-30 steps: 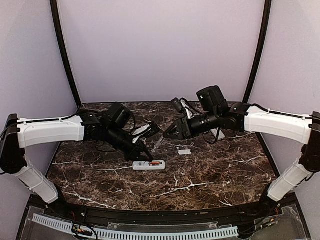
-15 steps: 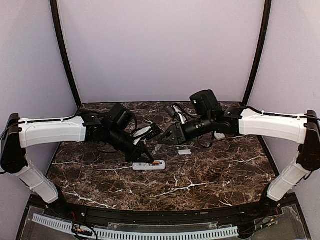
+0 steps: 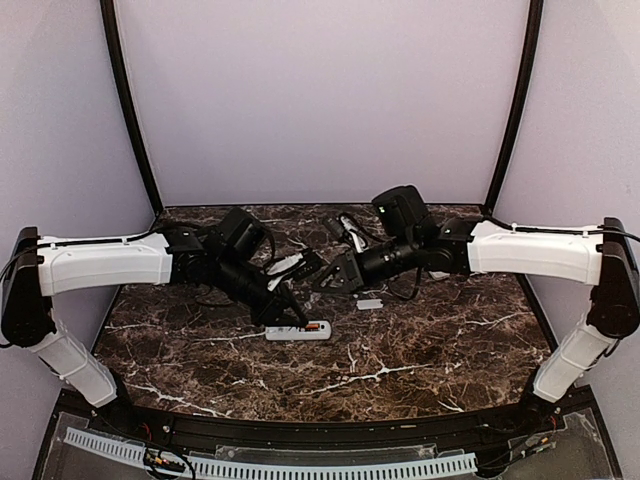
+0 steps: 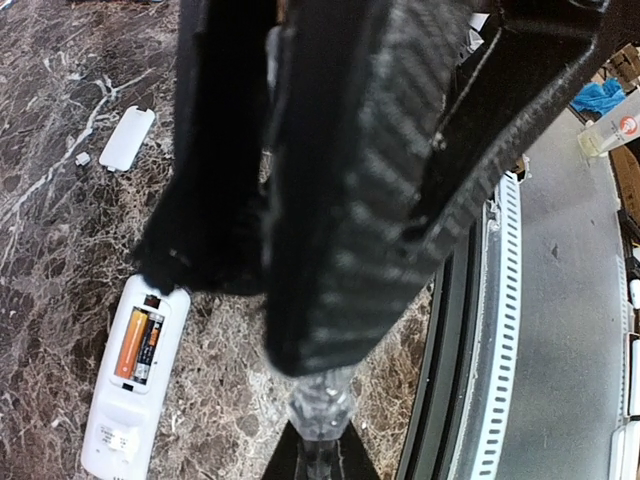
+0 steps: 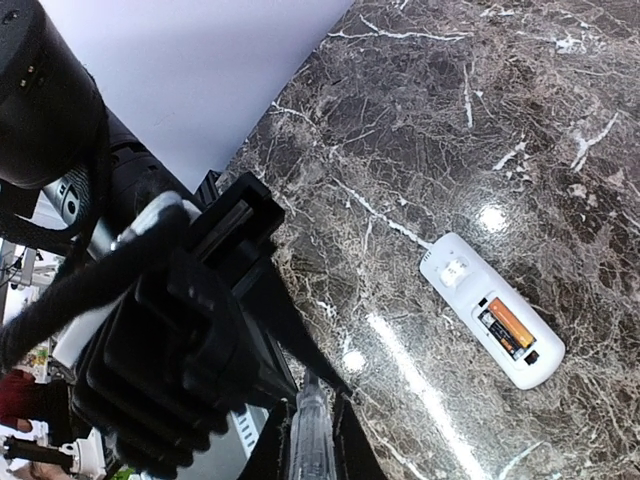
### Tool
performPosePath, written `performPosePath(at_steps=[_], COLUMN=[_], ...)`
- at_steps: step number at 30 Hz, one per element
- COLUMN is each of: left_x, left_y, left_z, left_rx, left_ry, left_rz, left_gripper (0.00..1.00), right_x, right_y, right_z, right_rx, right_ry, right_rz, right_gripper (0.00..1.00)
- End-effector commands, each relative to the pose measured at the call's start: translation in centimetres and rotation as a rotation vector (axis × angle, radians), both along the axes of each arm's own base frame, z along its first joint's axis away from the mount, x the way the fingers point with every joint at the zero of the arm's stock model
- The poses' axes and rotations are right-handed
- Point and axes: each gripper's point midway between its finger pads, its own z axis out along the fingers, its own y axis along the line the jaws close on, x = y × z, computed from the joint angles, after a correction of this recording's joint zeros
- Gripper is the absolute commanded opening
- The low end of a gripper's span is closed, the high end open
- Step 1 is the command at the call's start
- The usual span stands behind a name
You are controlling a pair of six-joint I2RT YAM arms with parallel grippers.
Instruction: Unload the batteries from the remote control
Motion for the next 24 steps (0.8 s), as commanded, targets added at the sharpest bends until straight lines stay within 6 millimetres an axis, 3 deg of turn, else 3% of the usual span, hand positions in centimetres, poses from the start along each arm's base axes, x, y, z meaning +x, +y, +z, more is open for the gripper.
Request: performPosePath(at_steps=[1, 2, 4, 8, 12, 18, 21, 24], left_x=[1.9, 2.2, 3.1, 4.2, 4.8, 6.4, 7.4, 7.7], left_y=[0.8, 1.0, 1.7, 3.0, 4.7, 8.8, 10.4, 10.9], left_z=[-0.6, -0.5, -0.3, 0.1, -1.0, -5.0, -6.2, -6.5], left_rx=[0.057, 0.065, 0.078, 0.068, 0.044, -0.004, -0.007, -0.003], left_ry=[-0.065, -0.069, -0.090, -0.088, 0.022, 0.286, 0.349, 0.353], left_rz=[0.109, 0.138, 0.213, 0.368, 0.540, 0.800, 0.868, 0.877], left_gripper=[0.38, 0.56, 0.70, 0.80, 0.82, 0.83, 0.82, 0.80], right_x=[1.1, 1.6, 2.6, 4.9, 6.1, 6.0, 5.8, 5.5], right_y=[-0.2, -0.6, -1.6, -4.2, -5.9, -5.5, -5.4, -5.1], right_z=[0.2, 0.1, -0.1, -1.0, -2.2, -4.5, -5.6, -6.2], right_rx=[-0.006, -0.021, -0.041, -0.123, -0.198, -0.248, -0.276, -0.281], right_ry=[-0.045, -0.058, -0.078, -0.147, -0.191, -0.159, -0.136, -0.116], right_rz=[-0.087, -0.122, -0.186, -0.352, -0.447, -0.467, -0.486, -0.488], right_gripper=[0.00, 0.00, 0.00, 0.00, 0.00, 0.00, 0.00, 0.00])
